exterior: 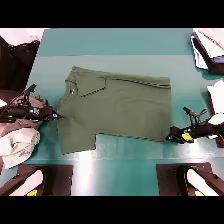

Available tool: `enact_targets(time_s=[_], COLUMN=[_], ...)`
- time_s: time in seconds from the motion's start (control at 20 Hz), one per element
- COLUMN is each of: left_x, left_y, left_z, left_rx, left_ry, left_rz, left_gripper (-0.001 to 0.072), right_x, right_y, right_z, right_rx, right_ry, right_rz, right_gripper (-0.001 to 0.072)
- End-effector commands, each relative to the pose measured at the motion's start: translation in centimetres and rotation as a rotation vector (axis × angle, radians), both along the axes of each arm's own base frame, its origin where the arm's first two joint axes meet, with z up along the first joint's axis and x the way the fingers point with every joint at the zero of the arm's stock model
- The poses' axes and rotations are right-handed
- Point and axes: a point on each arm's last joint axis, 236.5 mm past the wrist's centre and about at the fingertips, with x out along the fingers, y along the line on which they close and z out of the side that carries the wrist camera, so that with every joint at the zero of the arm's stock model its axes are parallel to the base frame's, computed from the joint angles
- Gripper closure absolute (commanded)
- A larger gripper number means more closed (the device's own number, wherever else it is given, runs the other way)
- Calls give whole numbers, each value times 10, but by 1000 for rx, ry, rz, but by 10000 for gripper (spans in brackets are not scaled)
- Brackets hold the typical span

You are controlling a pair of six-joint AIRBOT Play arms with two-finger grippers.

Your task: Fold the shirts.

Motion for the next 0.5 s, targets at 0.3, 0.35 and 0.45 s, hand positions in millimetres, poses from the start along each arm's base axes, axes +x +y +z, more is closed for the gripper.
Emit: enact_targets(time_s=[0.3,0.35,0.45], left_x=[83,89,86], left_y=[4,0,-11], left_z=[181,228,325], left_rx=[22,15,22], left_ry=[-454,-563,-796], left_rz=[-25,-36,-69], left_gripper=[680,680,680], right_x=[141,155,164], right_y=[-22,-27,-33], right_z=[204,259,375], right_rx=[-143,-181,-246], right_ry=[-735,-889,-1190], right_rz=[-38,-59,-90], right_gripper=[694,694,694])
